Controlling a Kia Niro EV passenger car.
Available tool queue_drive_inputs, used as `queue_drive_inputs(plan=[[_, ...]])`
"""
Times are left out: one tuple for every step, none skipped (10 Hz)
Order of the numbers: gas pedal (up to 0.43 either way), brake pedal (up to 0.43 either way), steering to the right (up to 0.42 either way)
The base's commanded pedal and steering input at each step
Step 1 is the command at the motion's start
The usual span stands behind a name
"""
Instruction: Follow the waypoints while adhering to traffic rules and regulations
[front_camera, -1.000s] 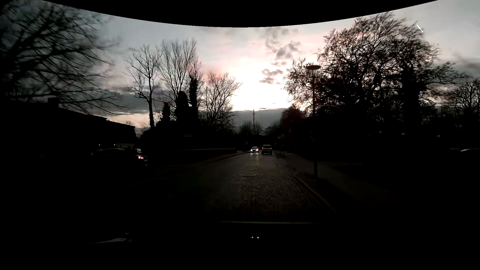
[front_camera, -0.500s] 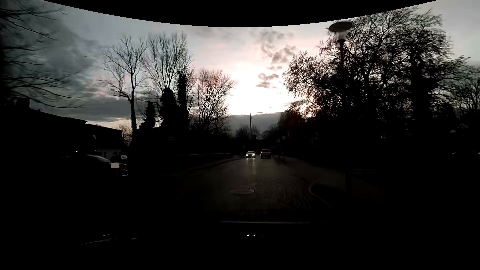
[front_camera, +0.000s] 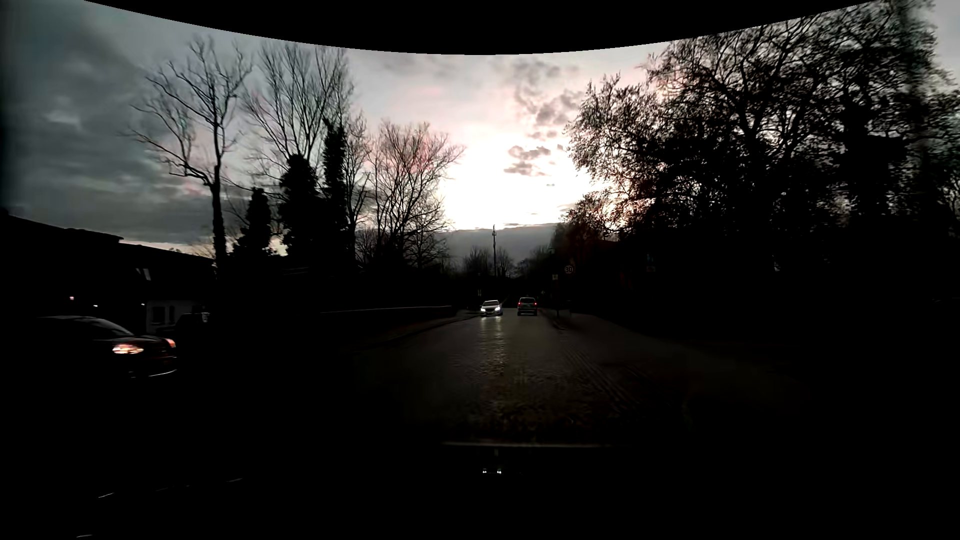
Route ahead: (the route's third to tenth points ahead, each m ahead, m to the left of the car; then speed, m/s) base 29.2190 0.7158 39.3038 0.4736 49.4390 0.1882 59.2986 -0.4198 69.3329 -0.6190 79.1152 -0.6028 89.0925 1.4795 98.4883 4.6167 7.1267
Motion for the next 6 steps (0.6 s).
queue_drive_inputs(plan=[[0.059, 0.000, 0.024], [0.059, 0.000, 0.025], [0.059, 0.000, 0.026], [0.059, 0.000, 0.028], [0.059, 0.000, 0.025], [0.059, 0.000, 0.024]])
